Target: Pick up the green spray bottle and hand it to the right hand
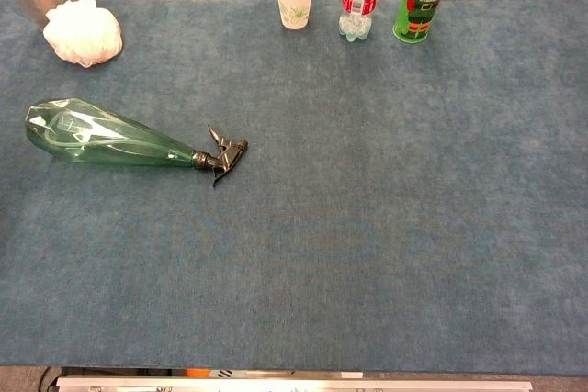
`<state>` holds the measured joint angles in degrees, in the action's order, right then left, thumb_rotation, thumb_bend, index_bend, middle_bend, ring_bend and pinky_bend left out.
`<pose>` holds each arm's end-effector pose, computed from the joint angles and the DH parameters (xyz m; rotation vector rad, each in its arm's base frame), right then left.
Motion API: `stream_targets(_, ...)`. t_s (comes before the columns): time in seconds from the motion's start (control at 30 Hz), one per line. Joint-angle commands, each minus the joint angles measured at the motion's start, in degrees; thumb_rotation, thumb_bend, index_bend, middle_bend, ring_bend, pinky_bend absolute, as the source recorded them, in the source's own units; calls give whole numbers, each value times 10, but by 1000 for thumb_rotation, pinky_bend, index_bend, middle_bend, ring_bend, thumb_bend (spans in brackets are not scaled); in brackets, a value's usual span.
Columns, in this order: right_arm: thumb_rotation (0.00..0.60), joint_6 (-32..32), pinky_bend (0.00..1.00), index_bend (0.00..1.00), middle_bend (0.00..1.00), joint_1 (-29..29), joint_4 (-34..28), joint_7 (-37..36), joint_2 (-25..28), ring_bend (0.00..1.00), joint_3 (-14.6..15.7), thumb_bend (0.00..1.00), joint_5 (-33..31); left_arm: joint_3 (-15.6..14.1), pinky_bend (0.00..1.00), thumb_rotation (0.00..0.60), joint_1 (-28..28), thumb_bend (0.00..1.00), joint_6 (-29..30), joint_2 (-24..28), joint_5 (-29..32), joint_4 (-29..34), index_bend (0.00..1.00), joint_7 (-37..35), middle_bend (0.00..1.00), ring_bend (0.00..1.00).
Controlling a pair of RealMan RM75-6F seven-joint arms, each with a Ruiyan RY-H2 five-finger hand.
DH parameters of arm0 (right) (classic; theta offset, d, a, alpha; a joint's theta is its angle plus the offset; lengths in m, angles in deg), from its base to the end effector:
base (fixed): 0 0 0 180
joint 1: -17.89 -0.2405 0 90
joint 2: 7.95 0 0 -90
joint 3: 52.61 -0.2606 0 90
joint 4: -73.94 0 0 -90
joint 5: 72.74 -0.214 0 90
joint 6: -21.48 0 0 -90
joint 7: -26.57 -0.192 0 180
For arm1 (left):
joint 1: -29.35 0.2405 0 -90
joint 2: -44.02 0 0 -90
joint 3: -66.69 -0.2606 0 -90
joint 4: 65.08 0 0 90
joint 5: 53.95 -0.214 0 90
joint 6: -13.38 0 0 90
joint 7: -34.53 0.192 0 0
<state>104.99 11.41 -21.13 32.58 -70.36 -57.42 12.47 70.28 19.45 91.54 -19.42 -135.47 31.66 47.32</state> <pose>-0.3025 -0.2449 0.1644 1.4174 -0.8200 0.8657 -0.3000 0.2569 0.1389 -1.4988 -0.8381 -0.7566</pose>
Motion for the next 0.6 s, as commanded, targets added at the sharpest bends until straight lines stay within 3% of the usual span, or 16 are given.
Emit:
stream_targets(0.03,600,2,305,394,398,1,3,-5,-1,299,-1,204,-1,-1,183,600,-8,247,-13,0,-2,-5,117,-12,174,99)
stream_targets(0.4,600,8,305,394,397,-17,-8,0,16,299,-26,204,3,-1,183,600,-75,247,-100,18,-36,-11,100,-50,142,87)
stream_targets(0.6,600,11,305,394,396,-31,-14,4,22,299,-42,204,5,-2,170,600,-128,242,-189,24,-22,-4,3,-33,36,2)
